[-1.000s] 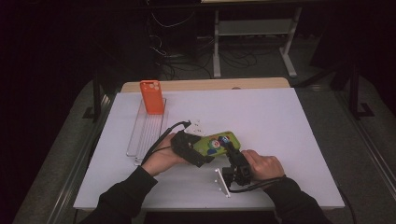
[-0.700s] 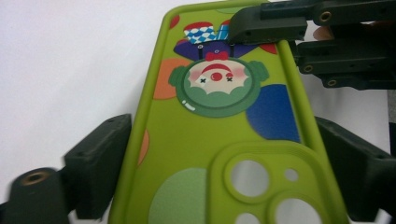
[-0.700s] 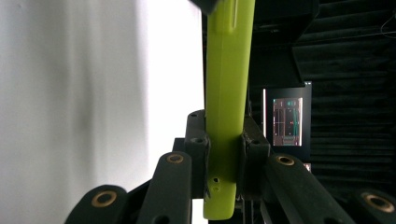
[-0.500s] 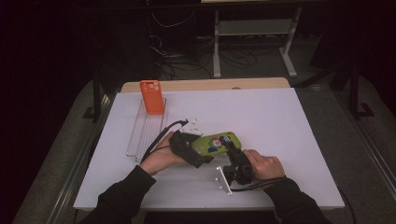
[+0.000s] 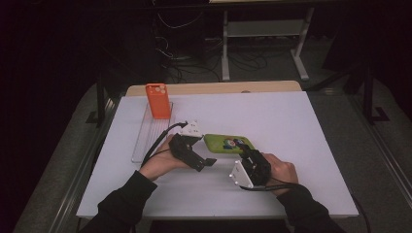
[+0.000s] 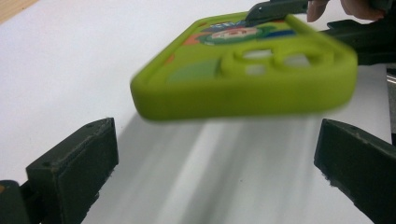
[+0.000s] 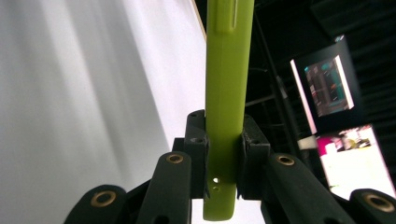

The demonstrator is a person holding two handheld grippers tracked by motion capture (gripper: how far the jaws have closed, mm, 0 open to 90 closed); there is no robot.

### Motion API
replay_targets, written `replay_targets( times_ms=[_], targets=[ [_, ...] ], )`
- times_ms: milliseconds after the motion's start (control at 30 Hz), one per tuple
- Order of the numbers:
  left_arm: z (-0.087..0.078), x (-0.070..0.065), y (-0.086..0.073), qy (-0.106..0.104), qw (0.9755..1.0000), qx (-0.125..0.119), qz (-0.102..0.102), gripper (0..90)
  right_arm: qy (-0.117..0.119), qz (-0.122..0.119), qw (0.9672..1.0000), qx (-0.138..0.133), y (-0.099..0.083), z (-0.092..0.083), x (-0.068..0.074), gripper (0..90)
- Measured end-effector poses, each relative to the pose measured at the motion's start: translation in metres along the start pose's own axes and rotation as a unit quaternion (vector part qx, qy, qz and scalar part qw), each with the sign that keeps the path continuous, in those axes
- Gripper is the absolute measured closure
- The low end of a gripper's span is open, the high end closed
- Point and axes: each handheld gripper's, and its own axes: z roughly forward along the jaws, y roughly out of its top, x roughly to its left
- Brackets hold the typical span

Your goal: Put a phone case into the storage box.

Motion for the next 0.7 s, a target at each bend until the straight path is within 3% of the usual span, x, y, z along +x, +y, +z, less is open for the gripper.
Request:
replay_targets(
  times_ms=[167, 200, 267, 433, 467, 567, 600, 667, 700],
  targets=[
    [-0.001, 0.0, -0.001, 0.003, 0.9998, -0.004, -0.019, 0.0, 0.023, 0.052, 0.9984, 0.005, -0.004, 0.001, -0.009, 75.9],
    [0.001, -0.001, -0.001, 0.003, 0.9995, -0.014, -0.029, 0.0, 0.035, 0.092, 0.9951, 0.011, -0.004, 0.0, -0.01, 76.0],
    [0.0, 0.0, -0.001, 0.003, 0.9997, -0.015, -0.02, 0.0, 0.044, 0.127, 0.9909, 0.011, -0.006, 0.001, -0.014, 75.9],
    [-0.001, 0.003, -0.001, 0.004, 1.0, -0.002, -0.007, 0.0, 0.07, 0.187, 0.9797, 0.012, -0.013, 0.003, -0.023, 75.9],
    [-0.001, 0.002, -0.001, 0.003, 0.9998, -0.004, -0.017, 0.0, 0.076, 0.199, 0.9769, 0.01, -0.014, 0.004, -0.025, 75.9],
    [0.0, 0.002, -0.002, 0.002, 0.9998, -0.001, -0.02, 0.0, 0.098, 0.253, 0.9624, 0.008, -0.017, 0.005, -0.029, 75.9],
    [0.0, 0.002, -0.001, 0.005, 0.9999, 0.001, -0.013, 0.0, 0.107, 0.274, 0.9558, 0.008, -0.018, 0.006, -0.03, 75.9],
    [0.0, 0.002, -0.002, 0.004, 0.9998, 0.003, -0.02, 0.0, 0.123, 0.306, 0.9442, 0.008, -0.021, 0.007, -0.033, 75.9],
    [0.0, 0.002, -0.002, 0.004, 0.9998, 0.003, -0.02, 0.0, 0.131, 0.325, 0.9364, 0.008, -0.022, 0.007, -0.035, 75.9]
  ],
)
